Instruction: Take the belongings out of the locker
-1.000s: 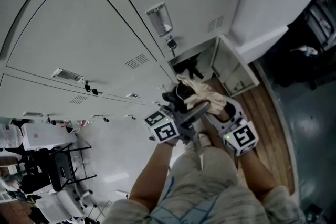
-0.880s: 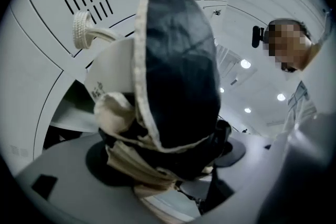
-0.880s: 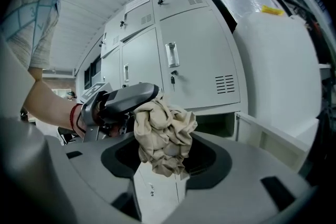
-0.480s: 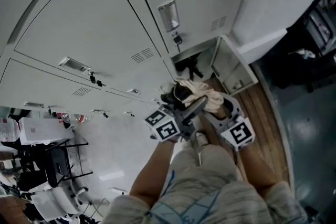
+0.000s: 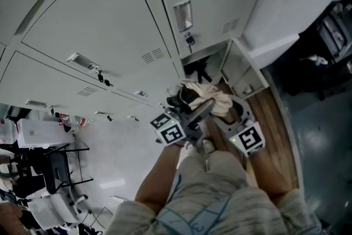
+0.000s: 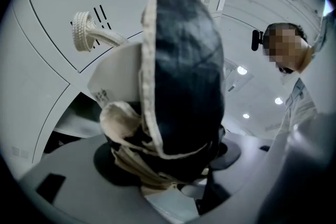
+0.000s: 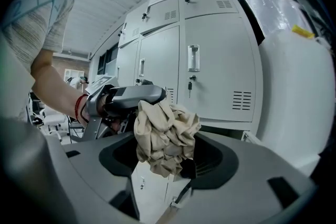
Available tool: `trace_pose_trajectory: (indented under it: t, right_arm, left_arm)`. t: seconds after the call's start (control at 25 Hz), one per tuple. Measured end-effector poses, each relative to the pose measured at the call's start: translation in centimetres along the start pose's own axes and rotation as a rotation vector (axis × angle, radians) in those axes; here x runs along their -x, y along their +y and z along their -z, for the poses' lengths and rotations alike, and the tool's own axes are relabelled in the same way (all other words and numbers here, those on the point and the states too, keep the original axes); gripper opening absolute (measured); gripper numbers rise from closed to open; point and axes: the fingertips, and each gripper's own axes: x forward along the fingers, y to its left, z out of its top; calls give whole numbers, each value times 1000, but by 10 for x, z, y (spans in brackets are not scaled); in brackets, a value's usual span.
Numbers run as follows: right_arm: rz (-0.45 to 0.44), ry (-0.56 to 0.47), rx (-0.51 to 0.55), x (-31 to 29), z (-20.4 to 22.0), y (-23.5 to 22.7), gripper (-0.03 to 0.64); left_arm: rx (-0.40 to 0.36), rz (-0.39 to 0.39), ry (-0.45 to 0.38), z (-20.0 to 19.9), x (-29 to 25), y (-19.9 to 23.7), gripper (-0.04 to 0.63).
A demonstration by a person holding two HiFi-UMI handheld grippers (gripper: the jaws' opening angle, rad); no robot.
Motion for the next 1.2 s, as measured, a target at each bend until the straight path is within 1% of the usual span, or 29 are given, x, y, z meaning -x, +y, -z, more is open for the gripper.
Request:
trace_pose_trajectory:
  t: [0.32,0.44,0.52,0.56,0.64,0.76,0.96,1.08,1.2]
  right_arm:
    - [-20,11,26,10,-7,-2,255]
    - [-5,-7,13,17,-9,-7,255]
    - [17,-31,-27,24,-12,-13,255]
    - [29,-47,-51,27,-14,-16,255]
    - [48,-74,-77,31,-19,-22,255]
    - [67,-87,-74,29,-24,-27,255]
    - [70,-119,-66,22,-40,-25,255]
    - [59,-120,-50,17,-45,-21,255]
    - [58,-119,-39,16,-48,-19,253]
  left_arm:
    - [-1,10,1,-7,-3,-1,339]
    - [-1,-25,-23,-15,1,8,339]
    - [-6,-52,-43,-24,7,16,339]
    - [-21,-66,-46,-29,11,18,339]
    - [-66,-96,-49,-37,16,22,339]
    - [-135,-140,-57,-45,21,25,339]
    - [-321,-185,-30,-54,23,19,339]
    - [-421,-236,-36,-62,24,13,339]
    - [-503,-266,-39,-67,26,8,339]
